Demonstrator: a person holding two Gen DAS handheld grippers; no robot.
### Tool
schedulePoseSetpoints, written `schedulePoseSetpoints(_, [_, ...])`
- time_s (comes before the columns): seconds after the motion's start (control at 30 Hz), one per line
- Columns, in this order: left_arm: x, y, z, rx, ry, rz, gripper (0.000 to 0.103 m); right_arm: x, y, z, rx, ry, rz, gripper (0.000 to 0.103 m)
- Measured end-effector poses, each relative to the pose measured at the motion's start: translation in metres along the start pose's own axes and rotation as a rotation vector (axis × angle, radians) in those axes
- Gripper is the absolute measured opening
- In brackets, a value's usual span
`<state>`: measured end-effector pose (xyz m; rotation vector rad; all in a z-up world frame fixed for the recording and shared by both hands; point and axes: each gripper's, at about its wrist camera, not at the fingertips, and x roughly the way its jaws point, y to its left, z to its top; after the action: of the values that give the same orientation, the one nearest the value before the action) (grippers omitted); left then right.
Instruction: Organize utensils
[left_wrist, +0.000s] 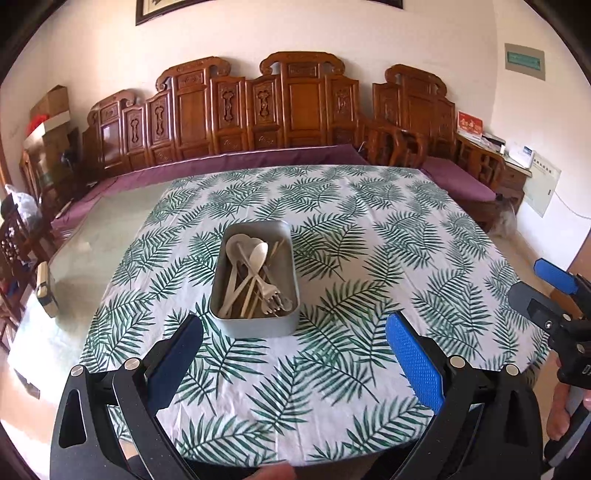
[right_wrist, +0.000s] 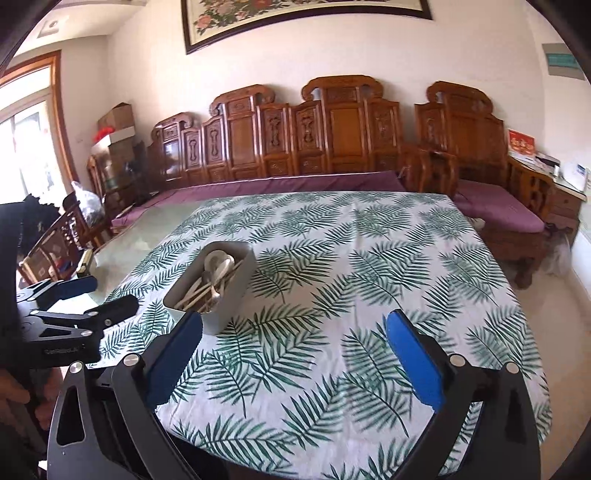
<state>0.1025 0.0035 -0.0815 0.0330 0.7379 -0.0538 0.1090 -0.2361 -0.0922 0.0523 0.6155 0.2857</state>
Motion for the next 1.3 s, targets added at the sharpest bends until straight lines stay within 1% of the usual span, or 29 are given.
schedulePoseSetpoints(0.2, [-0.03, -0.009, 0.004, 0.001, -0.058, -0.013, 0.095, -0.025, -0.003, 0.003, 0.015, -0.033, -0.036, 0.1])
schedulePoseSetpoints(0.33, [-0.056, -0.014, 0.014, 0.004, -0.115, -0.002, 0.095, -0.052, 0.002, 0.01, 0.009, -0.095, -0.035, 0.1])
schedulePoseSetpoints(0.47, [-0.083, -0.013, 0.023, -0.016, -0.169, 0.003, 0.095, -0.077, 0.009, 0.018, -0.003, -0.153, -0.04, 0.1])
schedulePoseSetpoints(0.67, [-0.113, -0.012, 0.029, -0.023, -0.239, 0.032, 0.095, -0.106, 0.018, 0.027, -0.019, -0.216, -0.033, 0.1])
schedulePoseSetpoints(0.93, [-0.122, -0.012, 0.029, -0.018, -0.252, 0.026, 0.095, -0.119, 0.019, 0.03, -0.018, -0.237, -0.024, 0.1])
schedulePoseSetpoints(1.3, [-0.123, -0.013, 0.026, -0.016, -0.25, 0.024, 0.095, -0.119, 0.016, 0.031, -0.019, -0.235, -0.026, 0.1])
